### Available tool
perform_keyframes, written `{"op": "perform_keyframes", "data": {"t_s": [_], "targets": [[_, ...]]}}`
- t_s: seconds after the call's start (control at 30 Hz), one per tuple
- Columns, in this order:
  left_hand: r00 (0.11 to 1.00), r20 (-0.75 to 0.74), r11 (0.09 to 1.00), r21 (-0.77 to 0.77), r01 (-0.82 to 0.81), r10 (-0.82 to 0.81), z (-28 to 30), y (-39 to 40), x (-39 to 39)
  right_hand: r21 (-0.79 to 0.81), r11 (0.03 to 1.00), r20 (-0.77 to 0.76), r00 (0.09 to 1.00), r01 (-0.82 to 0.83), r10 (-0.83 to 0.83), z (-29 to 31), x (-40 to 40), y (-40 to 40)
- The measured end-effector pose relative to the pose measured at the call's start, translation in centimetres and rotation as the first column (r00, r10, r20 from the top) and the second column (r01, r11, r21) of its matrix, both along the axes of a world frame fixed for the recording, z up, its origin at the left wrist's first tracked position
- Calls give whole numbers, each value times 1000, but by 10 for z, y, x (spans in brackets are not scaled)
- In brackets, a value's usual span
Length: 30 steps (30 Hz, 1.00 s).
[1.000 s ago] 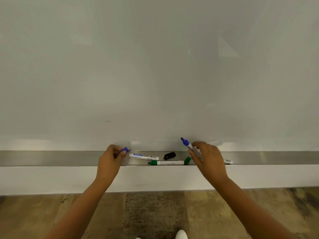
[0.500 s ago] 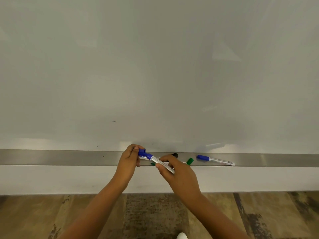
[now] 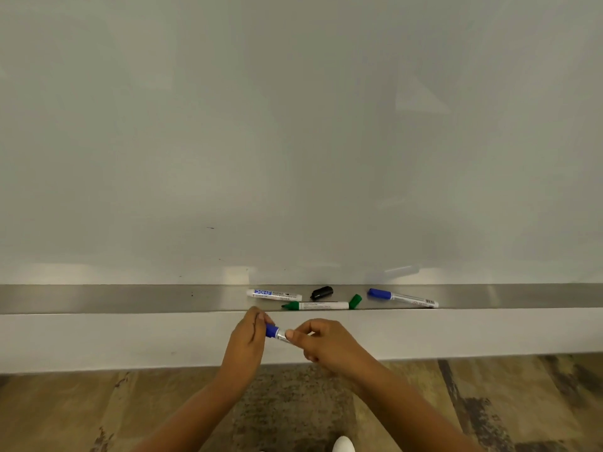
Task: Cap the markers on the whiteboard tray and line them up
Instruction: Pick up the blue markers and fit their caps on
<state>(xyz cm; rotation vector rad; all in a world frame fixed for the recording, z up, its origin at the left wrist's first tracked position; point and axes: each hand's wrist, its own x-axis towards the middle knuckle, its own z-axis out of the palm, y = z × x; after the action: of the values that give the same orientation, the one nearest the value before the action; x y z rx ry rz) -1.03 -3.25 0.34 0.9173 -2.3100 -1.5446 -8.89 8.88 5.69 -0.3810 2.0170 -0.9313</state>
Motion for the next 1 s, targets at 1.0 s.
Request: {"op": "perform_keyframes", "data": {"t_s": [1.0], "targets": [[980, 124, 810, -553, 197, -154, -21, -10, -37, 412, 911, -789, 501, 2, 355, -55, -114, 53]]}}
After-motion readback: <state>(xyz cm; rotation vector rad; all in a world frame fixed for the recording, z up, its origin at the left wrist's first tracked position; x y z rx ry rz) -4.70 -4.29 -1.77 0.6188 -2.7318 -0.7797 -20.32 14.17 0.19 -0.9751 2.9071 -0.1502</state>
